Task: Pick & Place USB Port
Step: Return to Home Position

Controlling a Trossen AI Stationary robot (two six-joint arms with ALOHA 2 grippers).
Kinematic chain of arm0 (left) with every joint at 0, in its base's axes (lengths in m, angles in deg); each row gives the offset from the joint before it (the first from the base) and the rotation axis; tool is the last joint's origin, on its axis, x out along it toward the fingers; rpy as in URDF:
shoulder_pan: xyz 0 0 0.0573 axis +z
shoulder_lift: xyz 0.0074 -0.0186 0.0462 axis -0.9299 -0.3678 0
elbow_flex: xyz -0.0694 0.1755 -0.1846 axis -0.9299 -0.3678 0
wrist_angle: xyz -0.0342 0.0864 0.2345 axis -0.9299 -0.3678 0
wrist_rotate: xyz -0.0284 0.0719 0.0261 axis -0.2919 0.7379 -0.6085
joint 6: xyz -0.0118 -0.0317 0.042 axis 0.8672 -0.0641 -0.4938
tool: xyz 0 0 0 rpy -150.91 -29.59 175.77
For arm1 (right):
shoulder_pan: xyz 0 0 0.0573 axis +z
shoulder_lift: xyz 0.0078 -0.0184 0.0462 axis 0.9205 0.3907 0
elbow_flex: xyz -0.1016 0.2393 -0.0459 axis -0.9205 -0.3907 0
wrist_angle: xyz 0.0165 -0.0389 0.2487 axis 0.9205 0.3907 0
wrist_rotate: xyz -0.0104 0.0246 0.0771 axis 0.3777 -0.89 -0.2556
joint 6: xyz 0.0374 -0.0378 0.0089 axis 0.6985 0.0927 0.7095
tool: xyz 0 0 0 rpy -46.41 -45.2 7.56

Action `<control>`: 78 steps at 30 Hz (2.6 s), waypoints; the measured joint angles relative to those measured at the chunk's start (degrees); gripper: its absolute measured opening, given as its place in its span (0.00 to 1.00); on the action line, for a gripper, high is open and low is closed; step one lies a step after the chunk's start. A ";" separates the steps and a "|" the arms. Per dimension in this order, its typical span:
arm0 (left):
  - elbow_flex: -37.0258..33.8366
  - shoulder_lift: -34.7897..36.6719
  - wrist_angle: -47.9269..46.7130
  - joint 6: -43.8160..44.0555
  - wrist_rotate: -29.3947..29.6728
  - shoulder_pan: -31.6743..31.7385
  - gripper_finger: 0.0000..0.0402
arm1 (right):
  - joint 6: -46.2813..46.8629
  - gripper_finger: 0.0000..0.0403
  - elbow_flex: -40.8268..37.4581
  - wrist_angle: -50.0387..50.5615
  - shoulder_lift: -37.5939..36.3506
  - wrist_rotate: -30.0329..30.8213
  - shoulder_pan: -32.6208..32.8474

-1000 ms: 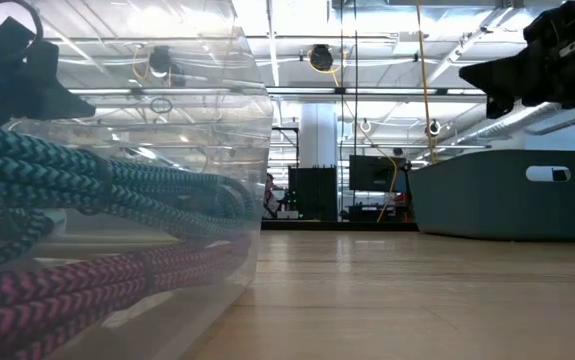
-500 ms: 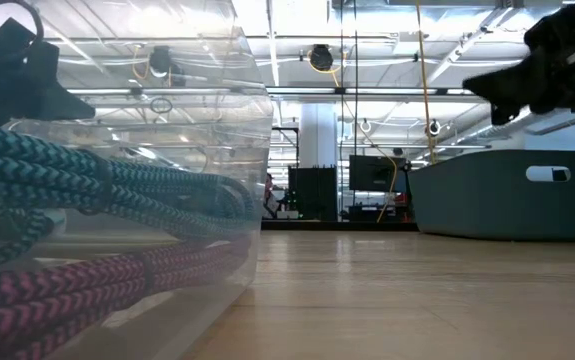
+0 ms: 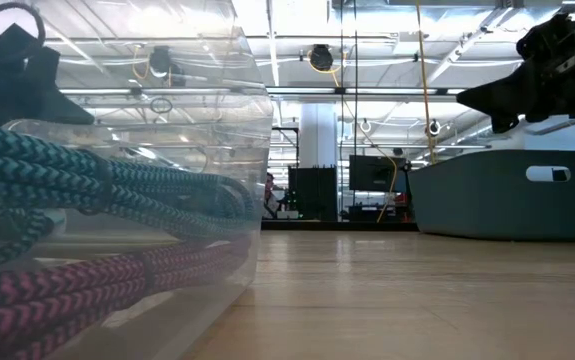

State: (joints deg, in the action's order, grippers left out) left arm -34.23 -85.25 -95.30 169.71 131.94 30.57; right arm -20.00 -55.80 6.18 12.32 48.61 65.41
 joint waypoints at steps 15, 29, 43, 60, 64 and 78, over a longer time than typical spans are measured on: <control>-3.15 0.93 -7.49 10.19 8.91 -3.41 0.06 | 0.02 0.00 0.01 0.02 0.02 0.13 -0.01; -3.43 -0.16 -6.17 10.42 9.60 -16.42 0.06 | 0.02 0.00 0.01 -0.74 0.02 0.14 -0.01; -1.70 -9.94 2.02 11.15 9.61 -21.24 0.06 | 0.02 0.00 0.01 -0.81 0.02 0.13 -0.01; 7.52 -11.96 42.39 -48.15 -0.09 -10.45 0.06 | 0.02 0.00 0.01 -0.85 0.02 0.13 -0.01; 7.52 -12.07 59.00 -68.66 -12.60 -3.48 0.06 | 0.02 0.00 -0.01 -0.85 0.02 0.11 -0.01; -2.47 -15.27 95.73 -90.30 -54.20 21.29 0.06 | 0.02 0.00 0.01 -0.85 0.02 0.11 -0.02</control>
State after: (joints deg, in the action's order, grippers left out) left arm -36.70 -100.52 0.43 79.40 77.75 51.87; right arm -19.98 -55.79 5.33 12.34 48.72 65.39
